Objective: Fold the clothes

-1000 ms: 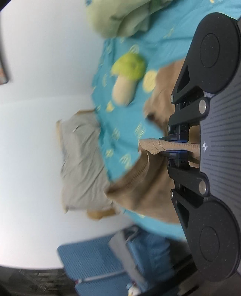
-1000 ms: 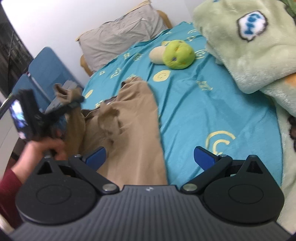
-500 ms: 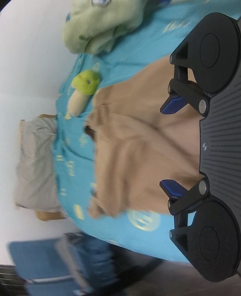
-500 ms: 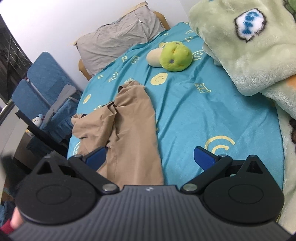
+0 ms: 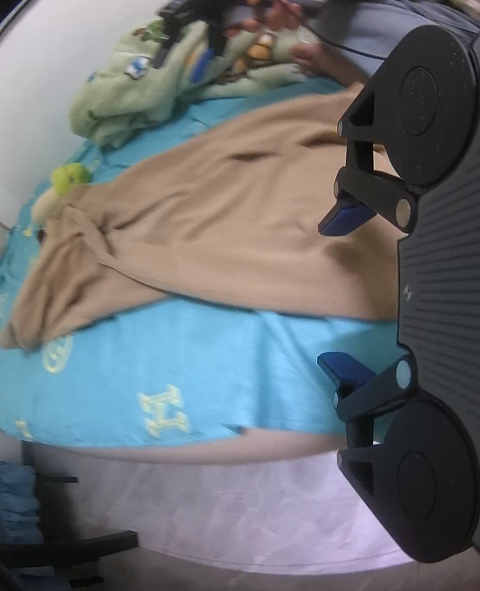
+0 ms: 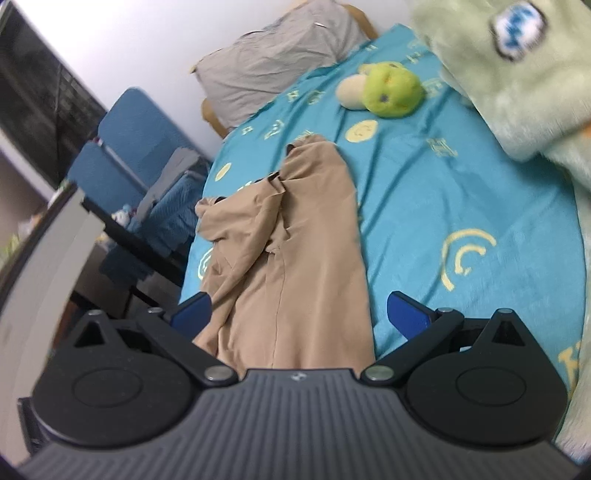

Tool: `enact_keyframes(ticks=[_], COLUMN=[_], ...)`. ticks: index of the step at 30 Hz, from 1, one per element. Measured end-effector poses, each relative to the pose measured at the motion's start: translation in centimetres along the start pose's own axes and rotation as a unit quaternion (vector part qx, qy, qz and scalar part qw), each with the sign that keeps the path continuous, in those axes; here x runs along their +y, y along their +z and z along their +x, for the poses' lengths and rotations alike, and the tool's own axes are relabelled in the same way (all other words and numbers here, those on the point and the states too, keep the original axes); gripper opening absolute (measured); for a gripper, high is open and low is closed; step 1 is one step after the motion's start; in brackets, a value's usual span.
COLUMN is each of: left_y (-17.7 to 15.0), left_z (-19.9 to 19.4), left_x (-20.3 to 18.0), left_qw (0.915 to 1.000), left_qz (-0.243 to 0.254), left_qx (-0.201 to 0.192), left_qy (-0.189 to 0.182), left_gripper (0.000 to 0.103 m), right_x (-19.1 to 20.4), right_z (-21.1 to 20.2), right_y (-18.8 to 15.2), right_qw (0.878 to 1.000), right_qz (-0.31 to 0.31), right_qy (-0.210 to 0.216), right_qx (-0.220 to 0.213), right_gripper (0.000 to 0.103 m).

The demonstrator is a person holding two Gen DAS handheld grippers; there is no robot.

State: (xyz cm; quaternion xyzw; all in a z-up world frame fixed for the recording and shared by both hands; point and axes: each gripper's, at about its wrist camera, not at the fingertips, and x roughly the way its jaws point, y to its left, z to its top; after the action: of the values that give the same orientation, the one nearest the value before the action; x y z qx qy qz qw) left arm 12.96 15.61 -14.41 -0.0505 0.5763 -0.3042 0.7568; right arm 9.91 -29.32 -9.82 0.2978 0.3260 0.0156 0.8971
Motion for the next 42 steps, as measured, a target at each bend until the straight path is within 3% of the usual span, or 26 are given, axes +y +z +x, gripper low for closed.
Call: enact_keyframes(ticks=[3,7,9,11,17,21,25,28,34,35,38,42], left_y=[-1.0,-1.9,-1.9,-1.9,-2.4,-2.1,-1.9,-2.0,-4.0,-4.1,-4.1,-3.0], left_z=[0.7,1.0,0.8,0.2,-2.8,-3.7,-1.4,1.7,7.2,7.1,5.6,2.6], left_x=[0.5,-0.3,-0.6,-1.6,-9.0,-15.9,-21.4,-22.9,-22.1,-22.2,-22.8,-24.0], left_qw=[0.9995,0.9968,0.9961,0.9945,0.9784,0.9685,0.9763,0.9861,0.9835,0.9834,0.9845,0.9785], left_qz=[0.005,0.059,0.067,0.091,0.200,0.236,0.202,0.149,0.130,0.132,0.137,0.155], left_qx=[0.021,0.045,0.052,0.051,0.038,0.031,0.022,0.025,0.069,0.065,0.035,-0.062], left_qy=[-0.025,-0.029,-0.024,-0.009,0.038,0.072,0.075,0.068,0.105,0.107,0.104,0.122], left_gripper=[0.054,0.039,0.015,0.007,0.003,0.003,0.003,0.003,0.006,0.011,0.039,0.064], right_x=[0.9,1.2,1.1,1.1,0.9,0.7,0.5,0.4,0.7,0.9,1.6,2.7], right_z=[0.4,1.2,1.5,1.7,1.4,0.9,0.6,0.4,-0.5,-0.7,-1.2,-2.0], right_y=[-0.2,-0.2,-0.2,-0.1,-0.3,-0.2,0.0,0.0,0.0,0.1,0.1,0.2], right_qw=[1.000,1.000,1.000,1.000,1.000,1.000,1.000,1.000,1.000,0.999,0.998,0.995], right_qz=[-0.024,-0.028,-0.024,-0.019,-0.015,-0.009,-0.008,-0.012,-0.026,-0.029,-0.044,-0.070], right_qy=[-0.003,-0.006,-0.009,-0.009,-0.011,-0.010,-0.010,-0.008,0.008,0.012,0.026,0.036], right_qx=[-0.005,0.003,0.006,0.007,0.010,0.006,0.001,0.000,-0.016,-0.019,-0.033,-0.056], right_gripper=[0.103,0.103,0.103,0.103,0.103,0.103,0.103,0.103,0.103,0.103,0.103,0.103])
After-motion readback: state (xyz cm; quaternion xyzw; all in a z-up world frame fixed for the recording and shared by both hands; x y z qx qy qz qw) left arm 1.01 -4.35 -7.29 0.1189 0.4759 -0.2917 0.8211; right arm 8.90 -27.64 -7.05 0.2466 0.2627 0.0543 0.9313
